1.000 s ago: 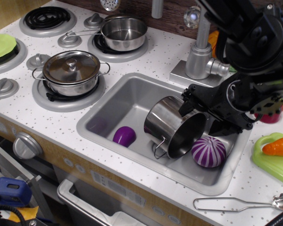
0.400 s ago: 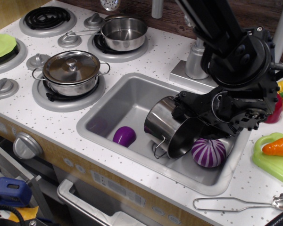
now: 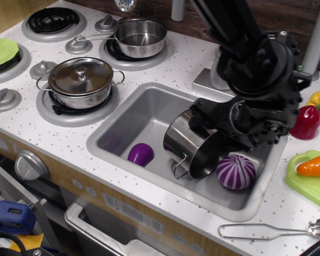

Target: Flip pot upright in sink

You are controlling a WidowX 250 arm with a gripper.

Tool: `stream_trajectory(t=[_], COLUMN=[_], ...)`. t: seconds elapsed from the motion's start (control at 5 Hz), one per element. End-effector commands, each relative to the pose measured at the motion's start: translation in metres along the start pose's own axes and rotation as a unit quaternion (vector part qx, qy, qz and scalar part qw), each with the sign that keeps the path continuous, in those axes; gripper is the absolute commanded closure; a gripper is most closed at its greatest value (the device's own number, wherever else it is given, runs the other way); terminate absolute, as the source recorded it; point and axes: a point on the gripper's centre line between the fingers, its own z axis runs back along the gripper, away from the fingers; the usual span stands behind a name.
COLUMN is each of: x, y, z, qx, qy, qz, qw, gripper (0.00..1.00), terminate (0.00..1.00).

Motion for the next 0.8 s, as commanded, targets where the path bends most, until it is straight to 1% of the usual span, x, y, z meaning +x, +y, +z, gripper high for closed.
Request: stream_trajectory(t=[0.0, 0.2, 0.4, 0.6], x=[0.001, 0.003, 0.008, 0.005], y=[0.006, 0.009, 0.014, 0.018], z=[-0.004, -0.002, 0.002, 0.0], qx=[0.003, -0.014, -0.06, -0.084], qy=[-0.008, 0.025, 0.088, 0.11], qz=[0.017, 0.031, 0.059, 0.073], qw=[0.9998, 0.9991, 0.9925, 0.9877], gripper=[1.0, 1.0, 1.0, 1.0], terminate=[0.0, 0.0, 0.0, 0.0])
